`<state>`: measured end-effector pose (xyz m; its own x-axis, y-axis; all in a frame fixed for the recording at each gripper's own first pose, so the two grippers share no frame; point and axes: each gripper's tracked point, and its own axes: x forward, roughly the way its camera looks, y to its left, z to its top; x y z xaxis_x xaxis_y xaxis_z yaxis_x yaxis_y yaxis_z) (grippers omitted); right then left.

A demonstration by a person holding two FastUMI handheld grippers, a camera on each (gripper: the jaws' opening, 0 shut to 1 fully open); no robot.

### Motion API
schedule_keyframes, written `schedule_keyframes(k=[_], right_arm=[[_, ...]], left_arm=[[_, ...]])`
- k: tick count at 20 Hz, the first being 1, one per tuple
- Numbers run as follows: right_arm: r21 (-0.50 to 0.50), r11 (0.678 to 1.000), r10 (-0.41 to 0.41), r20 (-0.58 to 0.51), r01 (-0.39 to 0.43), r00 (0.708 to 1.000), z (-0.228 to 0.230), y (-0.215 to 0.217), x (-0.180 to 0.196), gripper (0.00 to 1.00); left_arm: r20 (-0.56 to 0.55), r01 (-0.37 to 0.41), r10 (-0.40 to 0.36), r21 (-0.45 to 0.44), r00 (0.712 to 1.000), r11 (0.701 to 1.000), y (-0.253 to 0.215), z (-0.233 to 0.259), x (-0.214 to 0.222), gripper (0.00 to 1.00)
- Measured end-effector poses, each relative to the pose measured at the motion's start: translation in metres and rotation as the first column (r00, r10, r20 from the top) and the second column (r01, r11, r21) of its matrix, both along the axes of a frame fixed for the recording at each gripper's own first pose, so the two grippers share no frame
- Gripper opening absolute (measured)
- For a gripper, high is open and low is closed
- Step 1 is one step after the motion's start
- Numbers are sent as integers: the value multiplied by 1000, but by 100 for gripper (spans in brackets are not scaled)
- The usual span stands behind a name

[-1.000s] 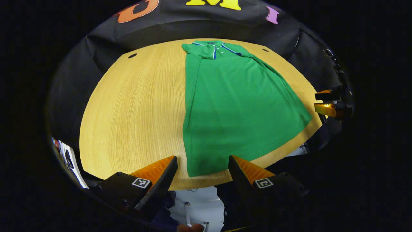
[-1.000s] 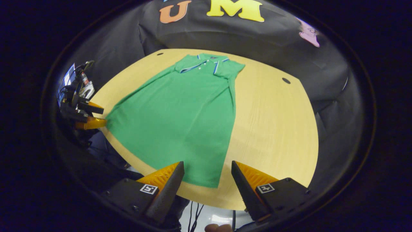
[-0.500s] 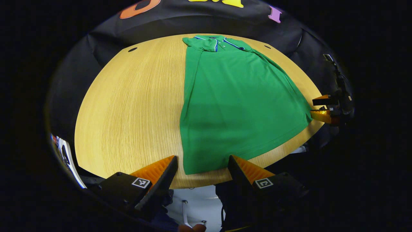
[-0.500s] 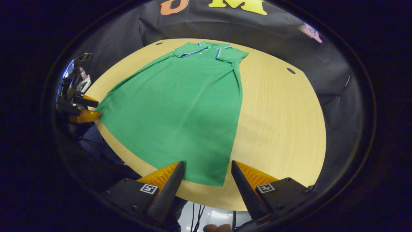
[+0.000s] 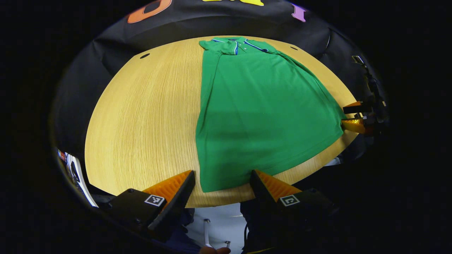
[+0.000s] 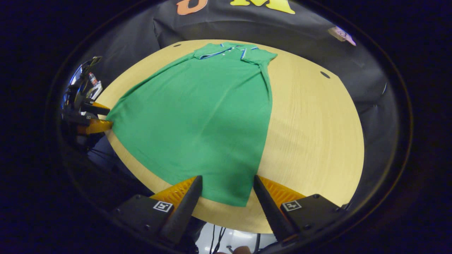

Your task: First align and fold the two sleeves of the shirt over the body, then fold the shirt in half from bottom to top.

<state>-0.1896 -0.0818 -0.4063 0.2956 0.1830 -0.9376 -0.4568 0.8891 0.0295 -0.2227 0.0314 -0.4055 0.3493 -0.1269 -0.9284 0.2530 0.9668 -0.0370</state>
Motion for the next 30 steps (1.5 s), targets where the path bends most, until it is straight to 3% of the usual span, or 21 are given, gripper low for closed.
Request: schedule_keyframes(k=[3, 5, 6, 8, 9, 10, 13, 18, 23, 30], right_arm=[[6, 999, 42, 5, -42, 999, 0, 3, 0, 95], [19, 996, 81, 16, -81, 997, 0, 9, 3, 55], [16, 996, 85, 20, -86, 996, 1, 10, 4, 35], [15, 998, 65, -8, -65, 998, 1, 11, 6, 10], [23, 999, 35, -36, -34, 999, 0, 10, 4, 9], [31, 1000, 1, -59, 1, 998, 2, 9, 5, 0], [76, 994, -69, -69, 74, 995, 15, 9, 15, 3], [124, 982, -135, -70, 143, 988, 31, 4, 31, 2], [143, 976, -161, -27, 163, 987, 49, 2, 52, 2], [184, 962, -214, 43, 203, 976, 82, 1, 94, 2]], left_arm=[[9, -10, 10, -3, 1000, 1000, 1, 0, 2, 100], [37, -9, 9, -10, 999, 1000, -4, -2, 13, 95], [59, 2, -2, -2, 998, 1000, -5, -1, 19, 65], [79, 14, -15, 14, 997, 1000, -5, 0, 22, 4], [71, 35, -35, -3, 997, 999, -9, -1, 21, 4], [54, 37, -34, -54, 998, 998, -15, 0, 20, 4], [57, -17, 25, -140, 998, 990, -17, 17, 27, 3], [97, 17, -3, -152, 995, 988, -20, 36, 40, 4], [189, 80, -59, -108, 980, 991, -22, 55, 70, 3], [291, 95, -62, -102, 955, 990, -20, 89, 117, 3]])
